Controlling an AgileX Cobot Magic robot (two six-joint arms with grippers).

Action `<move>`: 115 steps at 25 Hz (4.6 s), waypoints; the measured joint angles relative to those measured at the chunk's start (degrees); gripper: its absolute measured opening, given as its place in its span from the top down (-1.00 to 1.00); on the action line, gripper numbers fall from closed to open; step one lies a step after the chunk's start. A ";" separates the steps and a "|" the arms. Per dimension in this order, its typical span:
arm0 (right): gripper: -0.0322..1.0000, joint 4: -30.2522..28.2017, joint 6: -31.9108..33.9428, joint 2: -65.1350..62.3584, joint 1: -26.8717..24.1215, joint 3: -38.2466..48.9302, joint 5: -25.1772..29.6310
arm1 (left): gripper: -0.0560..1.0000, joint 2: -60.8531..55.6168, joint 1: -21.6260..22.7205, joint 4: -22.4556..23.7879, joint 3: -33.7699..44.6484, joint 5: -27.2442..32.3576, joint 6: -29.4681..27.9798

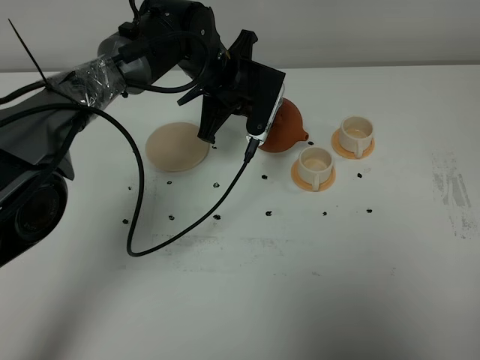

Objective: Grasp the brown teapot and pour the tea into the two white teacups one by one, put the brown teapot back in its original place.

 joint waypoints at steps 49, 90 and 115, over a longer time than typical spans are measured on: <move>0.55 3.99 -0.06 0.00 -1.24 0.00 -0.41 | 0.65 0.23 -4.01 11.40 2.73 -5.61 2.98; 0.55 3.99 -0.06 0.00 -1.24 0.00 -0.41 | 0.65 -0.15 -6.87 17.79 2.73 -10.96 7.19; 0.55 3.99 -0.06 0.00 -1.24 0.00 -0.41 | 0.65 -0.15 -8.59 22.84 2.73 -11.61 8.59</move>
